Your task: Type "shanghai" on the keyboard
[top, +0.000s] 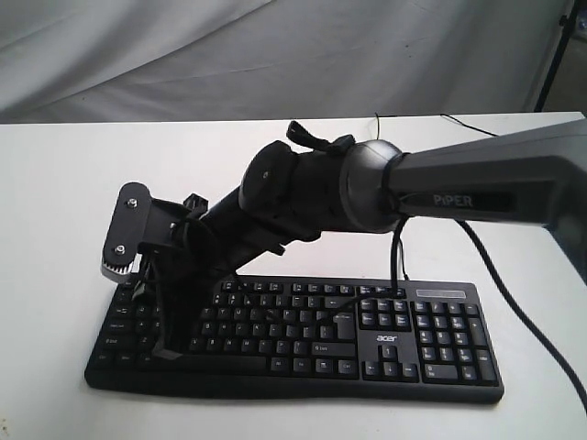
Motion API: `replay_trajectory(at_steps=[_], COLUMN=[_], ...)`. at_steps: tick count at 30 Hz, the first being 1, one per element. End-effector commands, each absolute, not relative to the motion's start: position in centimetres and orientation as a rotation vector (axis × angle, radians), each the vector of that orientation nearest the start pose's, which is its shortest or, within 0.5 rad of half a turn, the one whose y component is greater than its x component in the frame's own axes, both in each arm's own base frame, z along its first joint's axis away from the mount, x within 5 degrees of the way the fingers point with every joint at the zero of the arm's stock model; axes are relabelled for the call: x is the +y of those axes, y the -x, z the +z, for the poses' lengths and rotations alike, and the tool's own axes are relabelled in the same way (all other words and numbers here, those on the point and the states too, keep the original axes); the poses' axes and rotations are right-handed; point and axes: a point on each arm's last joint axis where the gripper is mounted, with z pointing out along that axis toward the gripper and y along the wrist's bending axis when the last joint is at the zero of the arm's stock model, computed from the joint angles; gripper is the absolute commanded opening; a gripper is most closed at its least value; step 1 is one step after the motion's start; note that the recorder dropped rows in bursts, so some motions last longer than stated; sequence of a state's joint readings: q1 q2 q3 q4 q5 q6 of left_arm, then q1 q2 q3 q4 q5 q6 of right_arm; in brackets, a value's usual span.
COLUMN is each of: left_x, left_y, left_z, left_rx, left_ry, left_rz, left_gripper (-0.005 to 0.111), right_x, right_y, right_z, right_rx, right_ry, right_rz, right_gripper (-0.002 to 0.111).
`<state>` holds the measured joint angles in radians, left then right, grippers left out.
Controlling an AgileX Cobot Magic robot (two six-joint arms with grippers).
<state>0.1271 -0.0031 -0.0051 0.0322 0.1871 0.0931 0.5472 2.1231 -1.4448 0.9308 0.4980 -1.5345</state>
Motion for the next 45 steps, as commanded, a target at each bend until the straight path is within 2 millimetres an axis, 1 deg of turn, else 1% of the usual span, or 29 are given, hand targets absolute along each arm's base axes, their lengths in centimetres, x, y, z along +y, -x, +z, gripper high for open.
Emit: replay_trajectory(at_steps=[1, 5, 9, 13, 17, 21, 23, 27, 31, 35, 45], left_x=[0.7, 0.7, 0.7, 0.7, 0.7, 0.7, 0.7, 0.7, 0.7, 0.7, 0.7], left_y=[-5.6, -5.6, -5.6, -5.6, -5.6, -5.6, -5.6, -5.6, -5.6, -5.6, -5.6], left_z=[19.7, 19.7, 19.7, 19.7, 19.7, 19.7, 19.7, 19.7, 19.7, 19.7, 19.7], left_rx=[1.67, 1.67, 1.67, 1.67, 1.67, 1.67, 1.67, 1.67, 1.67, 1.67, 1.67], left_ry=[0.006, 0.006, 0.006, 0.006, 0.006, 0.006, 0.006, 0.006, 0.006, 0.006, 0.006], left_rz=[0.19, 0.19, 0.19, 0.19, 0.19, 0.19, 0.19, 0.19, 0.19, 0.19, 0.19], left_gripper=[0.001, 0.001, 0.001, 0.001, 0.001, 0.001, 0.001, 0.001, 0.001, 0.001, 0.001], right_x=[26.2, 25.4, 24.5, 23.3, 21.7, 20.5, 20.3, 20.5, 20.5, 20.5, 20.5], right_y=[-36.6, -36.8, -36.7, -36.2, -35.7, -35.3, -35.2, -35.1, -35.1, -35.2, -35.2], right_z=[15.7, 15.5, 15.1, 15.3, 15.4, 14.8, 14.6, 14.7, 14.6, 13.6, 12.8], right_rx=[1.955, 1.992, 2.01, 2.029, 2.047, 2.099, 2.117, 2.136, 2.137, 2.154, 2.148], right_ry=[1.508, 1.513, 1.495, 1.472, 1.429, 1.41, 1.39, 1.35, 1.353, 1.368, 1.403], right_rz=[0.45, 0.463, 0.427, 0.4, 0.341, 0.372, 0.376, 0.426, 0.429, 0.429, 0.421], right_gripper=[0.0, 0.0, 0.0, 0.0, 0.0, 0.0, 0.0, 0.0, 0.0, 0.0, 0.0])
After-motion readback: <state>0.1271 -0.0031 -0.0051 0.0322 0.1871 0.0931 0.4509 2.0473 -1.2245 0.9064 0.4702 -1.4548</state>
